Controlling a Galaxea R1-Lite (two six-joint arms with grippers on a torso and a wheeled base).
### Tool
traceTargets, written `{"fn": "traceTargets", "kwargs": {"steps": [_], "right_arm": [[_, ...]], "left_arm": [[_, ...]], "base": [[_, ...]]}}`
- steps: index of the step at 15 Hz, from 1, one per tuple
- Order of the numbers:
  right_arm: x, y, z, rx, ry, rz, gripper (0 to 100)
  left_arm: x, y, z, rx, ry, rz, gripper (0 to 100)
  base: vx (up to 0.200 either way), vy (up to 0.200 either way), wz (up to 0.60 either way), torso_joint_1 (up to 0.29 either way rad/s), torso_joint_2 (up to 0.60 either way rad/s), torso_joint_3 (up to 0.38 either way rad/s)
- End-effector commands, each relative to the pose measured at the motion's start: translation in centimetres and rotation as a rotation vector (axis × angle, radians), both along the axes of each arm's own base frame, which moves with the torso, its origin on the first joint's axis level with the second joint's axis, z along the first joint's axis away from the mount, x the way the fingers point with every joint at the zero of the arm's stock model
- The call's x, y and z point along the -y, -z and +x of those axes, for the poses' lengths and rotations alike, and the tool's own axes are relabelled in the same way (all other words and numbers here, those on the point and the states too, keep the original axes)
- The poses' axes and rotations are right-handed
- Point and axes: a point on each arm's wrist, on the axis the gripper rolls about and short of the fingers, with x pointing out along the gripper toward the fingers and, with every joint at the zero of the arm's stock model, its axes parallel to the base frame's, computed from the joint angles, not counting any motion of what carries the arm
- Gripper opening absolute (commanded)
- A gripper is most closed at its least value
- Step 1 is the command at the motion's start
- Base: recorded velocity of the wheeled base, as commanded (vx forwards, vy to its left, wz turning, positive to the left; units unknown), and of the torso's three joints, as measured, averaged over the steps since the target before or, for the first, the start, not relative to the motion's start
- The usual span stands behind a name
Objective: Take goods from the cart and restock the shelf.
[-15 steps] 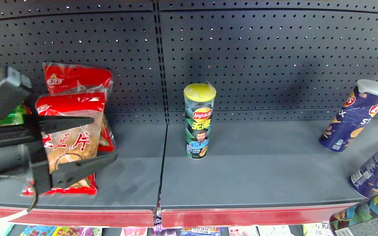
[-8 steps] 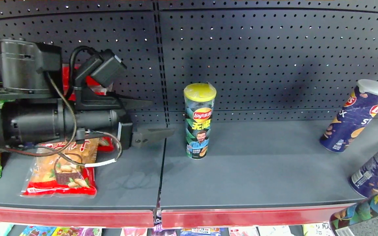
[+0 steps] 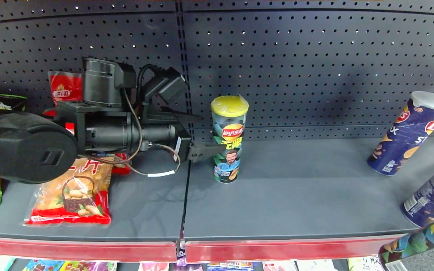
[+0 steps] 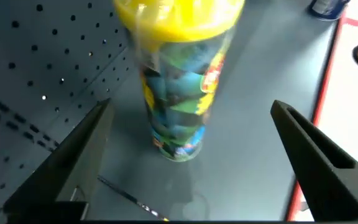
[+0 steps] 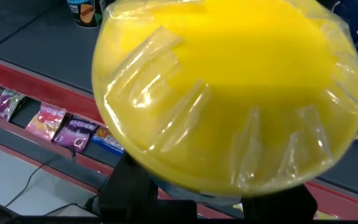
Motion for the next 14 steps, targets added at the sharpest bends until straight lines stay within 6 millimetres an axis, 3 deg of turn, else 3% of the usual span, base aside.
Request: {"fn": "traceTargets", "kwargs": {"steps": [1, 7, 14], "right_arm": [[0.0, 0.0, 0.0, -0.001, -0.001, 0.001, 0], [0.0, 0.1, 0.0, -0.003, -0.001, 0.001, 0], [0.0, 0.2, 0.0, -0.011, 0.004, 0.012, 0]], "left_arm": [[0.6, 0.9, 1.2, -0.004, 0.005, 0.018, 100], [2.4, 0.8, 4.0, 0.031, 0.015, 0.001, 100], [3.4, 1.9, 4.4, 0.009, 0.028, 0.015, 100]], "base": [[0.0, 0.0, 0.0, 0.0, 0.0, 0.0], [0.0, 0.0, 0.0, 0.0, 0.0, 0.0], [0.0, 0.0, 0.0, 0.0, 0.0, 0.0]]}}
